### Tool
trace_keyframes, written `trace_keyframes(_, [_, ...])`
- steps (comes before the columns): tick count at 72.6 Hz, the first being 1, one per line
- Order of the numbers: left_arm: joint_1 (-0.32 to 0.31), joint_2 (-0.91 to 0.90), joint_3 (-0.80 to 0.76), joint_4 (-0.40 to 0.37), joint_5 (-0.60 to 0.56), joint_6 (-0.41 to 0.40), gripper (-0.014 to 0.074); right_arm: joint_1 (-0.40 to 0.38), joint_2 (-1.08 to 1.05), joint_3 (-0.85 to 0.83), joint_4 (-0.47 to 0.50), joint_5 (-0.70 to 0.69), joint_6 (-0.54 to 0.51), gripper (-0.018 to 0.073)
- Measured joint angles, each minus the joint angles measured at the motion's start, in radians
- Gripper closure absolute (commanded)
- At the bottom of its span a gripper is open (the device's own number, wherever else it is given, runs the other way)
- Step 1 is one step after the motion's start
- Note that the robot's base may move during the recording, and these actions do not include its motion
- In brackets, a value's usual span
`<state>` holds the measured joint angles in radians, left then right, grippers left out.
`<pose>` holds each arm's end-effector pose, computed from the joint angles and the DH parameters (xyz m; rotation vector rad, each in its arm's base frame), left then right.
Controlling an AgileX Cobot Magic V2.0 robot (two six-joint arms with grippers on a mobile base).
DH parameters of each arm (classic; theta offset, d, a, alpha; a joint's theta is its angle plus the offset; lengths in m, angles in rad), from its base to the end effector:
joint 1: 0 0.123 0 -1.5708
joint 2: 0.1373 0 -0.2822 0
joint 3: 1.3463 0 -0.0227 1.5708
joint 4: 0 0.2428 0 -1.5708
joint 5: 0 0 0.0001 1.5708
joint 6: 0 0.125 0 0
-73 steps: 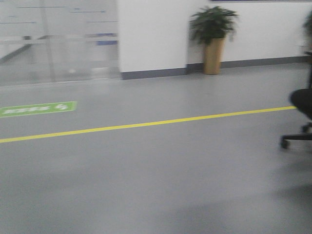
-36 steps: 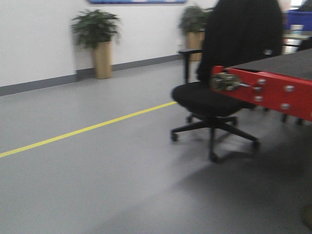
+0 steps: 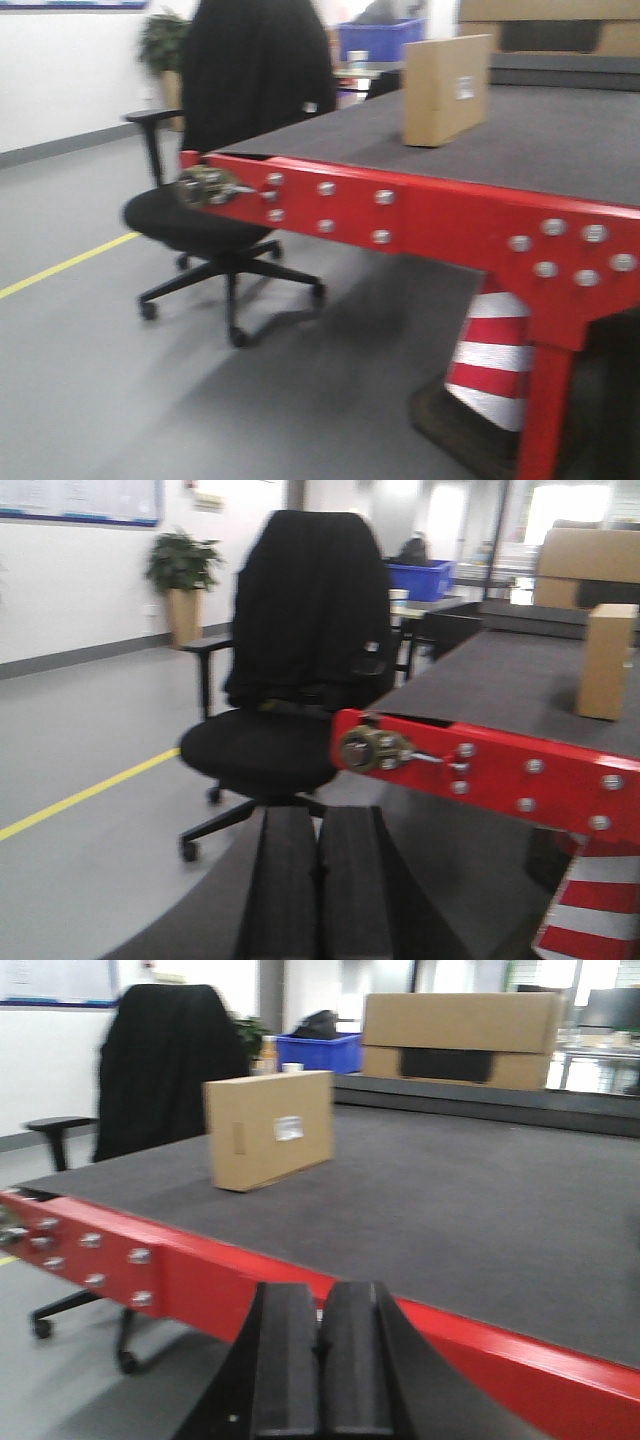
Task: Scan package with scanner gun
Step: 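Turn the base toward the red table with the box and scanner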
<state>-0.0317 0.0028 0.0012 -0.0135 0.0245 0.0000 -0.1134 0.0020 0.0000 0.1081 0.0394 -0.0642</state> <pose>0.0854 -0.0028 0.2124 0.0140 1.5121 -0.0365 0.0849 -0.0091 0.2111 0.1164 1.5206 -0.0523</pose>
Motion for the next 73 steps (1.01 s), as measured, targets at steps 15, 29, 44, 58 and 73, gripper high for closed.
trace_keyframes(15, [0.000, 0.000, 0.000, 0.000, 0.000, 0.000, 0.0708, 0.000, 0.000, 0.000, 0.000, 0.000, 0.000, 0.0728])
trace_keyframes(29, [0.000, 0.000, 0.000, 0.000, 0.000, 0.000, 0.0708, 0.000, 0.000, 0.000, 0.000, 0.000, 0.000, 0.0728])
trace_keyframes(44, [0.000, 0.000, 0.000, 0.000, 0.000, 0.000, 0.0708, 0.000, 0.000, 0.000, 0.000, 0.000, 0.000, 0.0728])
trace_keyframes(58, [0.000, 0.000, 0.000, 0.000, 0.000, 0.000, 0.0708, 0.000, 0.000, 0.000, 0.000, 0.000, 0.000, 0.0728])
trace_keyframes(73, [0.000, 0.000, 0.000, 0.000, 0.000, 0.000, 0.0708, 0.000, 0.000, 0.000, 0.000, 0.000, 0.000, 0.0728])
